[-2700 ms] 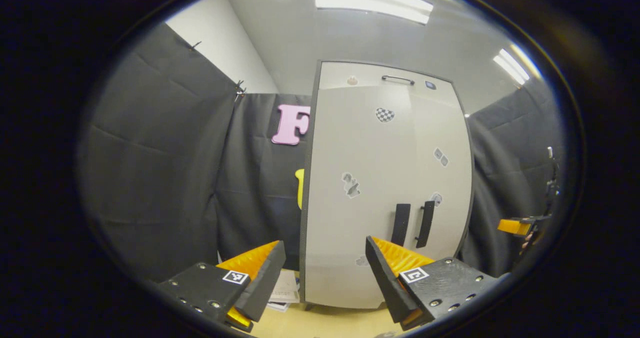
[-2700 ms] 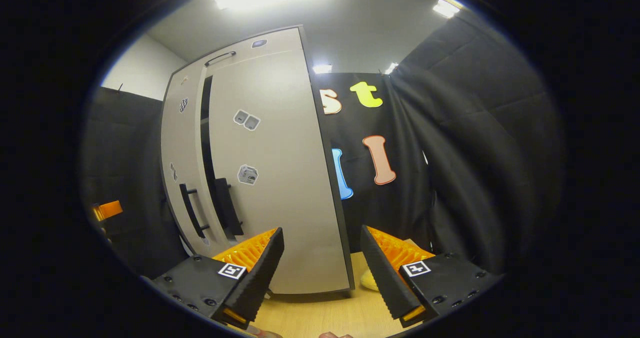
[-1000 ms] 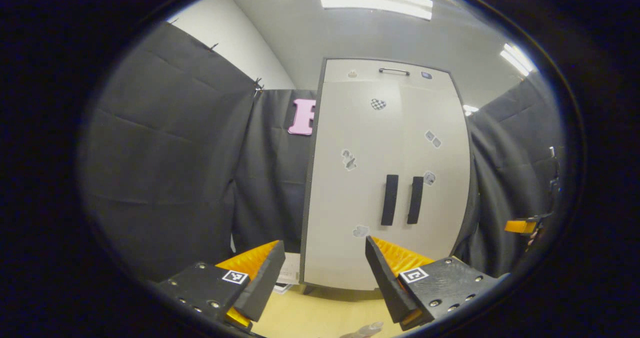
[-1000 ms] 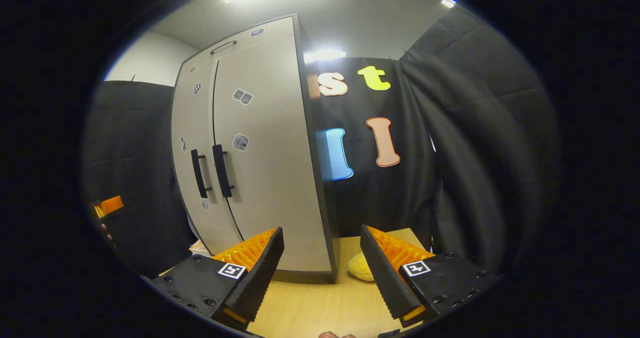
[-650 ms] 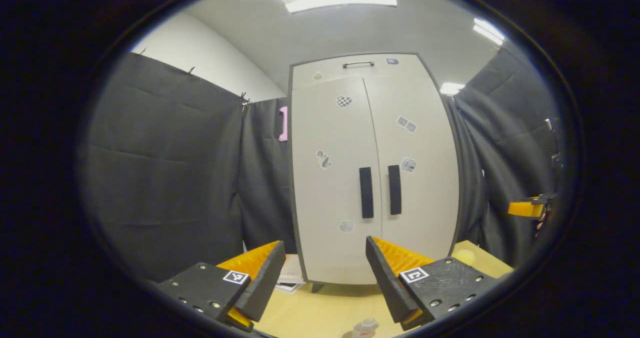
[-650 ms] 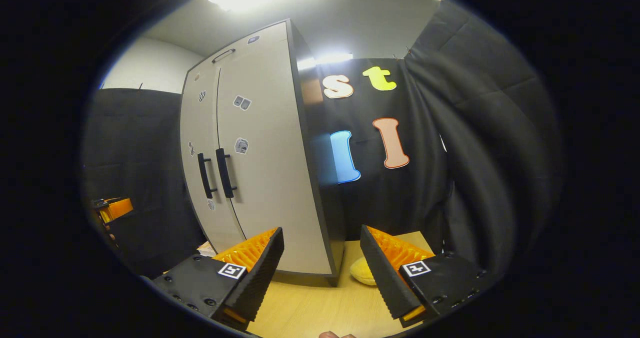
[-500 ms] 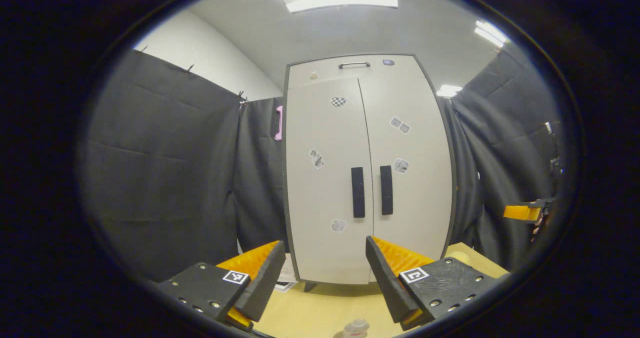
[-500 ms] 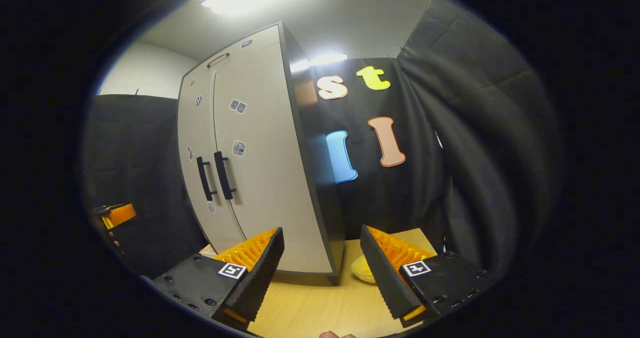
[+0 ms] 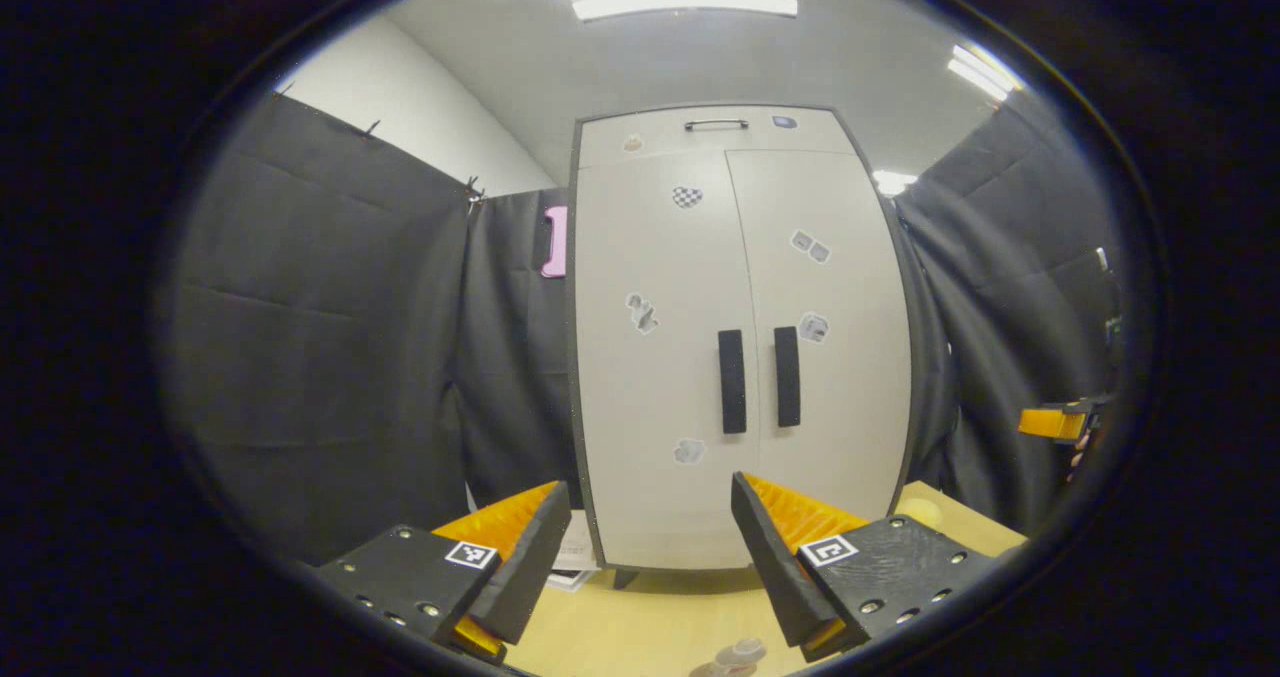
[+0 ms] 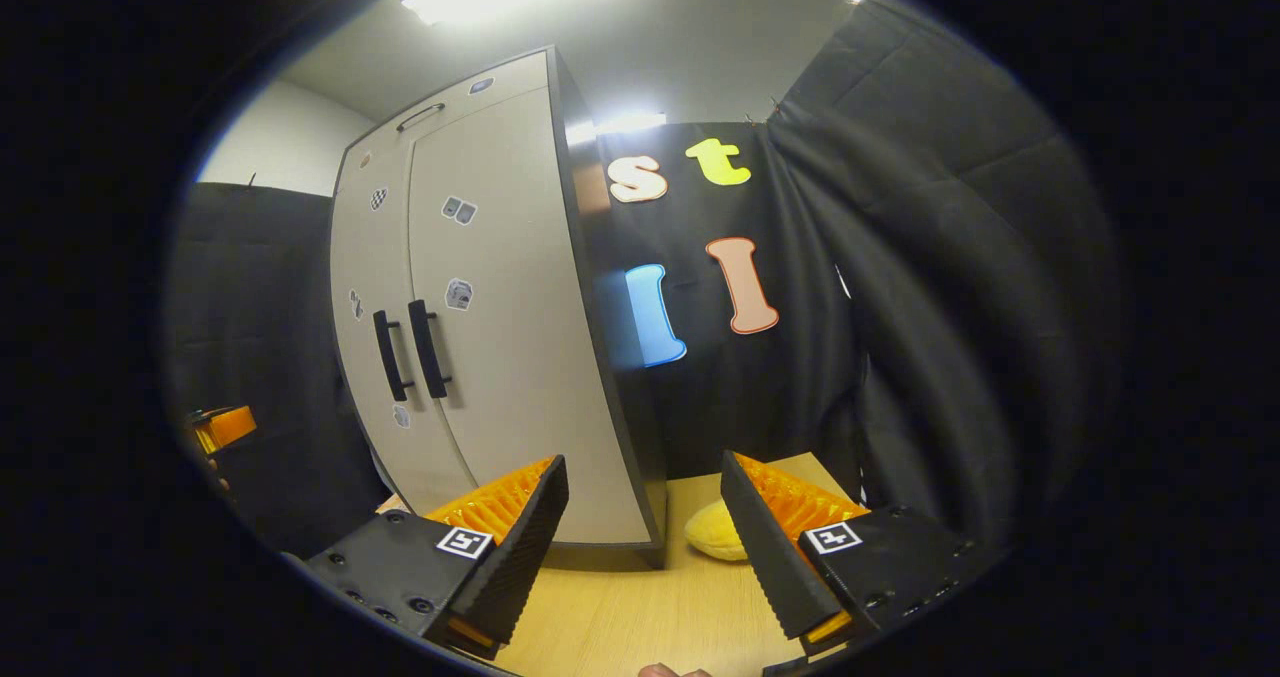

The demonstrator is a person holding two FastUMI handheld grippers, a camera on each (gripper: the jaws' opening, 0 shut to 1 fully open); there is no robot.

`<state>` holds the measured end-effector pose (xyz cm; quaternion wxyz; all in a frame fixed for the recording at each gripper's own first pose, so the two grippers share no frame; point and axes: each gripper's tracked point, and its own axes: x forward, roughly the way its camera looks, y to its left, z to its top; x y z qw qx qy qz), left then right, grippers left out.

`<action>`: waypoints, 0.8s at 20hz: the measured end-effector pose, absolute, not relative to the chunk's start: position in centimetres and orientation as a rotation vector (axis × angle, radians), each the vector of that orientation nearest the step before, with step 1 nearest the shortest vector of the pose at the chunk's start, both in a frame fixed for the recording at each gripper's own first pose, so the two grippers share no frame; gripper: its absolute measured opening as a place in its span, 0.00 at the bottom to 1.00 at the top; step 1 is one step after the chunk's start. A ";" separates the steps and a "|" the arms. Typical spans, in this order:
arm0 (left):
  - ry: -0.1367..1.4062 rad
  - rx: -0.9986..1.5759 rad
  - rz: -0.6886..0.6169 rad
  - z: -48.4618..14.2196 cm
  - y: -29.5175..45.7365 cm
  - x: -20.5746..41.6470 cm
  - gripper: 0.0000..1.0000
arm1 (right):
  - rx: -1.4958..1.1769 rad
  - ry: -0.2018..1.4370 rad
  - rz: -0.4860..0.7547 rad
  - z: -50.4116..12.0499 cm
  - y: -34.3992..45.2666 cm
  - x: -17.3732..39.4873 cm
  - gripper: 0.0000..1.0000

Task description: Grasp the bottle in the cabinet with the left hand and place it on the coaster, then close the right door with the right hand and the left door with the left hand.

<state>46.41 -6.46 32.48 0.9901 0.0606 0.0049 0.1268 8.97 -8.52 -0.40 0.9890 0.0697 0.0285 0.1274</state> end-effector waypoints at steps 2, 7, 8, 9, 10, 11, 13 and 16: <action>-0.002 0.093 0.270 32.5 -5.2 46.2 1.00 | 0.126 0.056 0.243 -0.5 -8.2 9.0 0.98; -0.026 0.071 0.292 32.8 -3.5 45.6 1.00 | 0.115 0.054 0.235 -0.8 -8.1 8.7 0.98; -0.034 0.065 0.296 32.8 -3.4 45.5 1.00 | 0.106 0.051 0.233 -0.8 -8.0 8.7 0.98; -0.040 0.057 0.304 32.7 -3.3 45.2 1.00 | 0.097 0.052 0.234 -1.0 -7.9 8.7 0.98; -0.042 0.044 0.315 32.4 -3.3 45.0 1.00 | 0.092 0.055 0.232 -1.3 -7.8 8.8 0.98; -0.040 0.021 0.322 31.9 -3.3 44.9 1.00 | 0.095 0.064 0.233 -1.6 -7.7 9.0 0.98; -0.046 -0.024 0.325 31.5 -3.6 45.1 1.00 | 0.103 0.084 0.238 -2.4 -7.6 9.2 0.98; -0.059 -0.019 0.341 31.9 -3.7 44.6 0.94 | 0.081 0.131 0.233 -4.0 -8.2 9.1 0.98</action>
